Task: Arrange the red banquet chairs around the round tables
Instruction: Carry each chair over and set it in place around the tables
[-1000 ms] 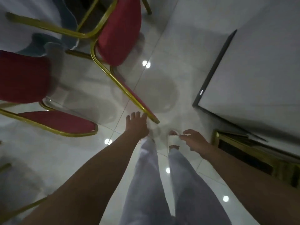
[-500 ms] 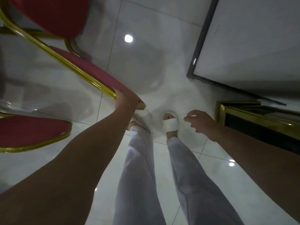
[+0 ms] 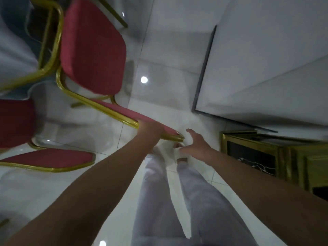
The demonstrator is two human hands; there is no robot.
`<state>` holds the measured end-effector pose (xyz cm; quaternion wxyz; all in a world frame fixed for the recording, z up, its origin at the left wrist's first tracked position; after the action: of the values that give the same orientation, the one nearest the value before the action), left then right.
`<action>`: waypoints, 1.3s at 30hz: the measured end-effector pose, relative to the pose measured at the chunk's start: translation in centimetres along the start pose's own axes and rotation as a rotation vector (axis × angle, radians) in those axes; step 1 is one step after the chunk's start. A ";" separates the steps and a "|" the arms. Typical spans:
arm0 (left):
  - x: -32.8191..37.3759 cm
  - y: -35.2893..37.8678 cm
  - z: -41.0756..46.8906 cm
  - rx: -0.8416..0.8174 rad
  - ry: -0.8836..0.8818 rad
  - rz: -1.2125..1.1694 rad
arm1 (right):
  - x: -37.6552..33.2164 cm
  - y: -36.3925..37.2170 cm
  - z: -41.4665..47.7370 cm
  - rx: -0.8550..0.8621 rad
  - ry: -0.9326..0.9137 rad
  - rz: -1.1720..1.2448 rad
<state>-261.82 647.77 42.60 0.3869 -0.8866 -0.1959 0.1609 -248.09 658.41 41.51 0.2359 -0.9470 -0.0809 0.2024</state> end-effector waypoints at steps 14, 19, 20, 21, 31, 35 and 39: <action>-10.7 -18.1 -24.7 0.624 -0.255 -0.749 | -13.8 -14.0 -15.2 0.153 -0.873 -0.135; -15.8 -17.4 -27.6 0.763 -0.561 -0.870 | -19.0 -15.0 -15.0 0.195 -0.846 -0.038; -16.4 -17.0 -27.8 0.769 -0.599 -0.879 | -20.0 -14.7 -15.2 0.186 -0.851 -0.046; -17.1 -16.8 -27.9 0.776 -0.630 -0.884 | -21.0 -14.4 -15.4 0.181 -0.859 -0.061; -27.2 -13.5 -29.0 0.959 -0.916 -1.125 | -36.0 -12.8 -16.7 0.368 -0.914 -0.220; -30.6 -12.3 -27.6 1.066 -0.955 -1.295 | -42.9 -11.7 -18.2 0.508 -1.052 -0.283; -33.4 -10.1 -26.1 1.095 -0.984 -1.406 | -45.9 -7.3 -17.7 0.456 -1.066 -0.563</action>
<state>-281.76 622.11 71.55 0.6230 -0.1070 -0.7095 0.3115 -282.54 646.09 75.16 0.4026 -0.5851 -0.3876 0.5877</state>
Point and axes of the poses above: each hand's wrist, its own z-axis towards the middle knuckle, its own y-axis out of the palm, x = y × z, the point moved 8 cm from there along z, towards the middle knuckle, and after that the axes turned 13 degrees about x, right-handed, at the moved point
